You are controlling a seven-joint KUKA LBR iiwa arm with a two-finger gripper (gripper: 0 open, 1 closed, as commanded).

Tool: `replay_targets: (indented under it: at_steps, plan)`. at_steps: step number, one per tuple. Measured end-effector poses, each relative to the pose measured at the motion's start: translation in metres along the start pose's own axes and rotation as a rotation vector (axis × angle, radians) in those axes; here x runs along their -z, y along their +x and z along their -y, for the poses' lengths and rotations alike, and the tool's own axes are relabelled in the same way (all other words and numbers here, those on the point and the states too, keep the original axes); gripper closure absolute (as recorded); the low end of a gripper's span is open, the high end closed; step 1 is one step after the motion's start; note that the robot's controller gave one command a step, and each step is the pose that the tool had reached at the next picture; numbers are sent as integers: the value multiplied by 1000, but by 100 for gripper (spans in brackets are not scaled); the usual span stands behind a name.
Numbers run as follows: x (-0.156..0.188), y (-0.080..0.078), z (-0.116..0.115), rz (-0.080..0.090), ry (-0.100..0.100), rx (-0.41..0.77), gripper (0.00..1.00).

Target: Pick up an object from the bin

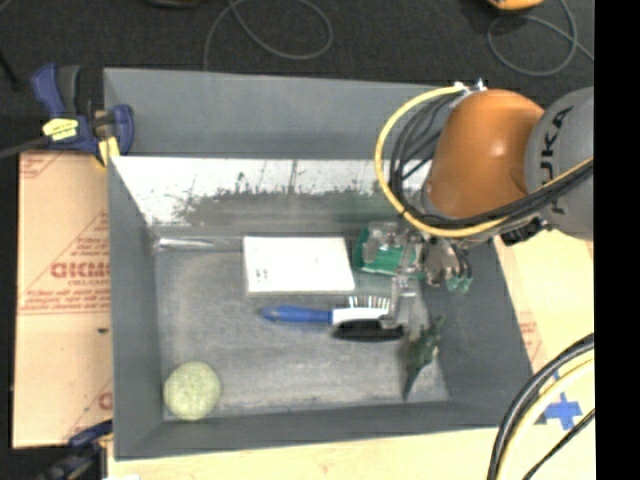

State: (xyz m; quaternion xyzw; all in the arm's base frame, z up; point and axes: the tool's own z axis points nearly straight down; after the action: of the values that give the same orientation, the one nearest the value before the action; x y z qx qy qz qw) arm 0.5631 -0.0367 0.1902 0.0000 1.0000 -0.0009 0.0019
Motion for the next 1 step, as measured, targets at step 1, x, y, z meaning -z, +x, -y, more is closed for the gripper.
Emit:
replay_targets:
  at_steps: [1]
  plan:
    - [0,0,0,0,0,0,0]
